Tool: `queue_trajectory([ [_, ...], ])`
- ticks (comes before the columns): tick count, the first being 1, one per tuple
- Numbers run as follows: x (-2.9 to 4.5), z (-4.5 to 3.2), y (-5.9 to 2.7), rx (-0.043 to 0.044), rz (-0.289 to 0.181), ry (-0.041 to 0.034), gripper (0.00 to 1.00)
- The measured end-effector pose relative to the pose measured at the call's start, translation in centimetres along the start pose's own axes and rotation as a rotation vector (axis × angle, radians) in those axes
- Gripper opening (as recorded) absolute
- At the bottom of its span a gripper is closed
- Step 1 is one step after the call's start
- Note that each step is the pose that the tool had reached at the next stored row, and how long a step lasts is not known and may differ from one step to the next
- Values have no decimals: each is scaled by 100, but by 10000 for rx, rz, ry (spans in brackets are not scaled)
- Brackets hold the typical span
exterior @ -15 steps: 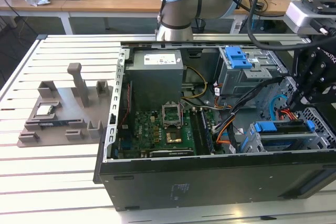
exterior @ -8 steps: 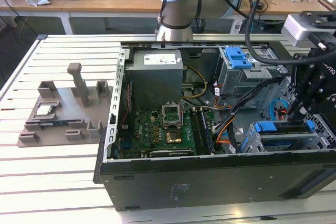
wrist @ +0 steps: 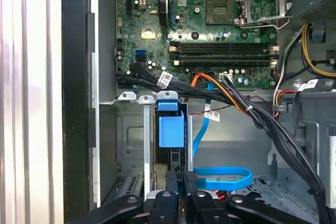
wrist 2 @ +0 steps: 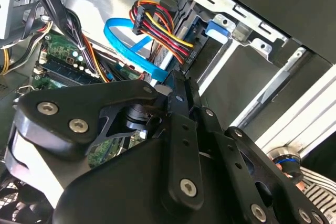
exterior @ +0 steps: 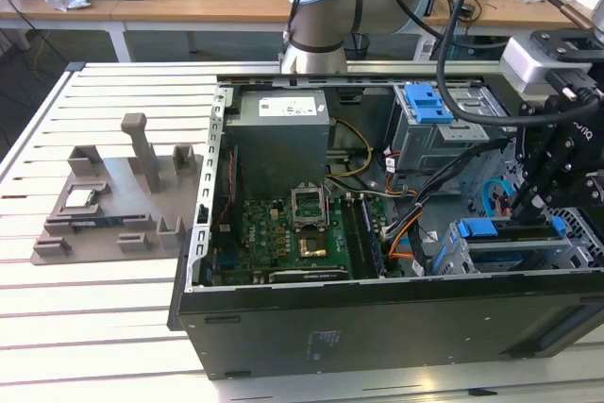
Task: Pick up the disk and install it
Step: 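Insert the second disk wire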
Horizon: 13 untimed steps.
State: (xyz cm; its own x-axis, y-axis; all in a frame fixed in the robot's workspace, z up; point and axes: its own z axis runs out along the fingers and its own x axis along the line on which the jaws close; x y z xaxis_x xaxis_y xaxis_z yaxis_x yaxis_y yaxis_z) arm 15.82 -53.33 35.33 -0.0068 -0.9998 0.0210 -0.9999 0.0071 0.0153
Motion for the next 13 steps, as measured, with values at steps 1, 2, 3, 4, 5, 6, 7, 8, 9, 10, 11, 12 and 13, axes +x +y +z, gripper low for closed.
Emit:
queue_trajectory([
  [1,-1,6,-2,2,-51,17,16],
  [2,-1,13,-5,3,-97,37,16],
  [3,-1,17,-7,3,-109,44,16],
  [4,-1,21,-7,2,-115,48,16],
  [5,-1,24,-8,3,-120,52,16],
  [6,-1,27,-8,3,-123,53,16],
  [7,-1,32,-8,3,-126,54,16],
  [8,-1,36,-8,3,-127,54,16],
  [9,-1,42,-8,3,-127,54,16],
  [10,-1,45,-9,3,-128,54,16],
  [11,-1,50,-9,4,-128,55,16],
  [12,-2,52,-9,3,-127,55,16],
  [13,-2,57,-9,3,-128,54,16],
])
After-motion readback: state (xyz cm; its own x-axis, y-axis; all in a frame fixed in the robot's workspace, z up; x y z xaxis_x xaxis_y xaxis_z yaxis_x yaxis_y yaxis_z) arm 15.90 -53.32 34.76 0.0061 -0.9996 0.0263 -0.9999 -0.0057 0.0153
